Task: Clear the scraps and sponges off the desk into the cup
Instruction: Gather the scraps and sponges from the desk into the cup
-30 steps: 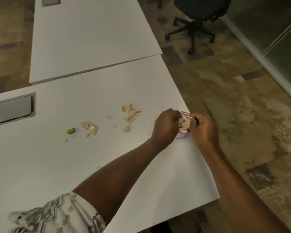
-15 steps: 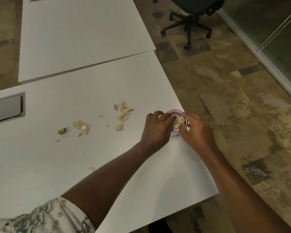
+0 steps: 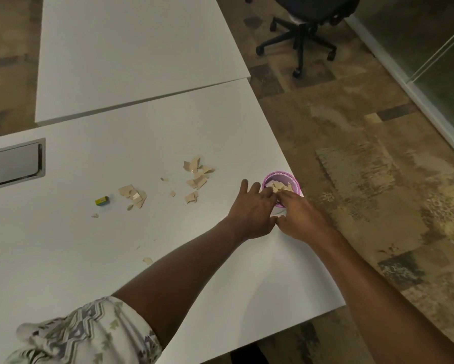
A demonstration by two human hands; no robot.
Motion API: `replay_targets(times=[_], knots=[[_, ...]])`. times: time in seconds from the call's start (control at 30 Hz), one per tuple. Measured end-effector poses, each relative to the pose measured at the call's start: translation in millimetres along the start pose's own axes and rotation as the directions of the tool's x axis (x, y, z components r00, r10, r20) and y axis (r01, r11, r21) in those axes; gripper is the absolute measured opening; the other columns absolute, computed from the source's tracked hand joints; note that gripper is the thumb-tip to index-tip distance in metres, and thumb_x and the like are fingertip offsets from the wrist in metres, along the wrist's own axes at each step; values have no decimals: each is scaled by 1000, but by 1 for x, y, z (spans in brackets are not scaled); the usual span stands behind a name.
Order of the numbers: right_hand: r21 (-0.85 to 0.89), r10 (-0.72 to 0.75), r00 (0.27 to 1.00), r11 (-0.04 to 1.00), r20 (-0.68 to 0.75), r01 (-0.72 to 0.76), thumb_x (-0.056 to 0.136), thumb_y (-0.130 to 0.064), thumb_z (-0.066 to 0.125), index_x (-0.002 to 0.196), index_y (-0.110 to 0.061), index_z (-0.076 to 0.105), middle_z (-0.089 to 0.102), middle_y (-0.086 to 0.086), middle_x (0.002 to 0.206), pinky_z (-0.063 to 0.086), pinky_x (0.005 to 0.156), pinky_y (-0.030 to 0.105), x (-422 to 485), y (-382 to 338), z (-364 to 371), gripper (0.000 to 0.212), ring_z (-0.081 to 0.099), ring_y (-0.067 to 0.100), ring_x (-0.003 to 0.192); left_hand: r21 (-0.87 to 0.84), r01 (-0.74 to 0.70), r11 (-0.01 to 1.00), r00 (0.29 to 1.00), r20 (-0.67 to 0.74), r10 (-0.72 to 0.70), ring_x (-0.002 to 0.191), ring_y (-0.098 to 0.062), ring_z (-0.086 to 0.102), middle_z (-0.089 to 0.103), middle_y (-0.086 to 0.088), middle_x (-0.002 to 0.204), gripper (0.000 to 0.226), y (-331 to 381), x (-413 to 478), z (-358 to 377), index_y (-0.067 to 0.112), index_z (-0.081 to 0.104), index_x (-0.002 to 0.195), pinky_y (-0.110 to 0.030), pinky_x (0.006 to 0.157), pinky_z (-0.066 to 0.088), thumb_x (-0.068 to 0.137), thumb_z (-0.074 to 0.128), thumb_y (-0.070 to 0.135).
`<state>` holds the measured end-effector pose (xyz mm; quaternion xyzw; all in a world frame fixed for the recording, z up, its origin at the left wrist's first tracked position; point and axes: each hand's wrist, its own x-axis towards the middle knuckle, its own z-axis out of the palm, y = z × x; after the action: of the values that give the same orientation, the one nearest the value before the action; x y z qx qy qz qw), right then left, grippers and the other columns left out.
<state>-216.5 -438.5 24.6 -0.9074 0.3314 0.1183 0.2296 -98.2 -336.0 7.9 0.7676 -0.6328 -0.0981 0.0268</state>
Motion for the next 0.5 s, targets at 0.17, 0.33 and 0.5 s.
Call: replay_targets(times=[0.17,0.33,0.5], knots=[[-4,8,1000,1000,-28,-8,75,-30,65,116,-28,56,66,-5,112,55,79,39,-3,-9,-14,41,65,28,95,-20,-1,1000,999,-35,1,109,-33,58,61,-5,133,50,-1,-1,-7,15,60,129,-51,99,36,87,59,41],[11,-3,977,1000,-214,6,83,-22,62,138,-22,51,61,5,132,55,83,38,-11,-22,-21,56,64,31,104,-106,-2,994,982,-187,-18,113,-34,57,52,-10,146,59,-11,-20,-12,13,51,139,-47,94,42,88,62,41],[54,-135,918,985,-374,167,88,-27,64,132,-14,59,64,6,127,58,86,41,-18,-57,-13,46,63,25,111,-199,74,977,964,-237,-121,124,-36,54,48,-15,150,60,-36,-54,-13,13,50,144,-48,96,46,91,63,40]])
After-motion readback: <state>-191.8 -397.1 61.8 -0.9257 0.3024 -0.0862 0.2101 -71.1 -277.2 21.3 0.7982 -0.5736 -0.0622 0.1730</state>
